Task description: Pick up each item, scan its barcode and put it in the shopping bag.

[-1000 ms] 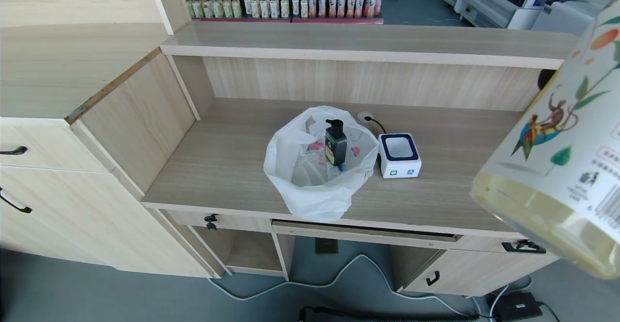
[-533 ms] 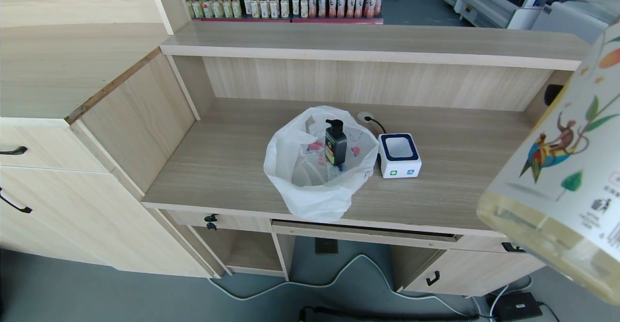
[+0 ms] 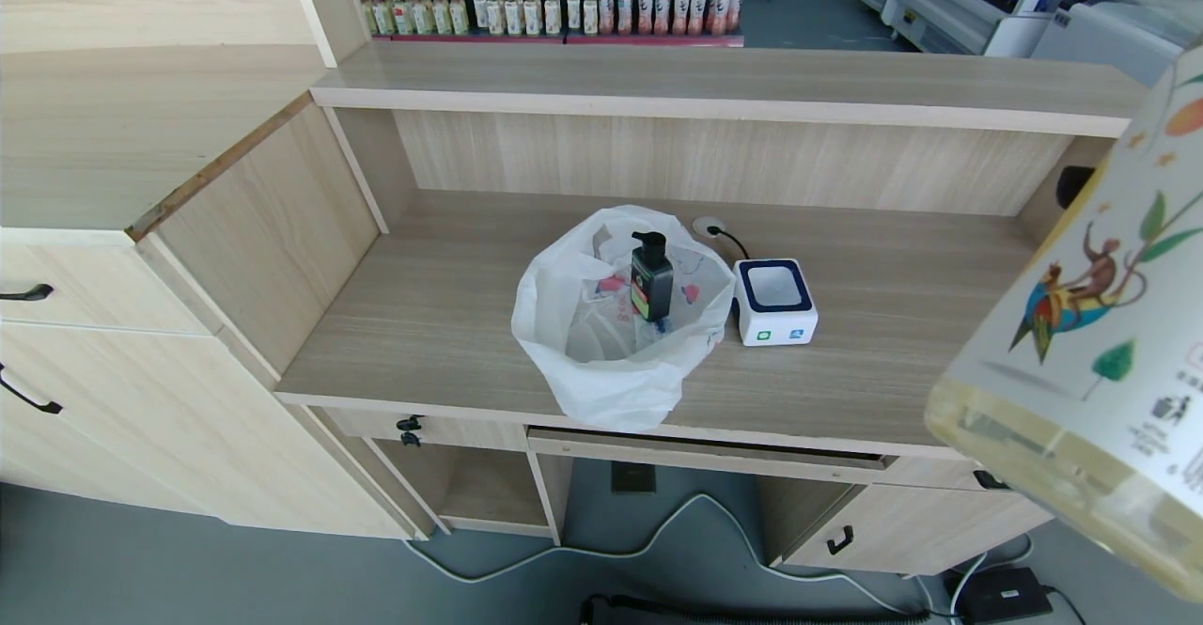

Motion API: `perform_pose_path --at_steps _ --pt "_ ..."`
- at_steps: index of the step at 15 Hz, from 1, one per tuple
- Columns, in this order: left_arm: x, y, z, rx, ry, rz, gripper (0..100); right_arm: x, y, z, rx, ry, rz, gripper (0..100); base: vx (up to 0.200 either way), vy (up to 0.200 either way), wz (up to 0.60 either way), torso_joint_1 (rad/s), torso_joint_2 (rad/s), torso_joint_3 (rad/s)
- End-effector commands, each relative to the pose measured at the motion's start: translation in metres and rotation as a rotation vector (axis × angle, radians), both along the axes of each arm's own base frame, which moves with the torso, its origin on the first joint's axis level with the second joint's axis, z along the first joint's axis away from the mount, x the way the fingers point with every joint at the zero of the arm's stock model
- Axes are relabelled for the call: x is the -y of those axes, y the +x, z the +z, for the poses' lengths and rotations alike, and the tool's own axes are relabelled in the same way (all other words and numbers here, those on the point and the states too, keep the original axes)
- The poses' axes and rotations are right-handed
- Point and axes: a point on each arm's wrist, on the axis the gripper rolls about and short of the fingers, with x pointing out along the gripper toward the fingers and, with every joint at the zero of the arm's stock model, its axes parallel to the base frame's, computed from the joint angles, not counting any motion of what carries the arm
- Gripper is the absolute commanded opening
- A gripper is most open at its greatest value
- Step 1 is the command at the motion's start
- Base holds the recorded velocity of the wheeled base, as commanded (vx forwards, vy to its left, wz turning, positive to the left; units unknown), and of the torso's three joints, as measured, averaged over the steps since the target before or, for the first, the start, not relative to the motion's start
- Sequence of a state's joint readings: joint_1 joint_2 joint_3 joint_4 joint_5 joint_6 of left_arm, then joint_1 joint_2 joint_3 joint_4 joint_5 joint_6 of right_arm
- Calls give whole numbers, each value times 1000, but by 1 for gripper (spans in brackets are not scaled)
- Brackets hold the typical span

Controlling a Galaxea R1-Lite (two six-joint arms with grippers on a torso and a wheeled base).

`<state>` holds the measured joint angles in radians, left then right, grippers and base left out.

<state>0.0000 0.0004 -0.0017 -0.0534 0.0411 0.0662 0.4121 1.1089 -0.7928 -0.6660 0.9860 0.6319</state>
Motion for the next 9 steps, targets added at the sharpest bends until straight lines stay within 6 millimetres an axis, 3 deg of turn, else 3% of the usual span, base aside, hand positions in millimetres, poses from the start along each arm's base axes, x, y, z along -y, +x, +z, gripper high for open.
perform_pose_path --at_steps 1,6,8,9 --pt "0 0 0 1 0 0 100 0 1 0 0 0 -1 0 0 0 0 0 0 0" --pt "0 0 0 1 0 0 100 6 8 -2 -5 0 -68 0 0 0 0 0 0 0" --pt "0 0 0 1 0 0 100 15 28 -21 75 -66 -196 0 0 0 0 0 0 0" --pt "0 0 0 1 0 0 100 27 47 -42 196 -163 -315 0 0 0 0 0 0 0"
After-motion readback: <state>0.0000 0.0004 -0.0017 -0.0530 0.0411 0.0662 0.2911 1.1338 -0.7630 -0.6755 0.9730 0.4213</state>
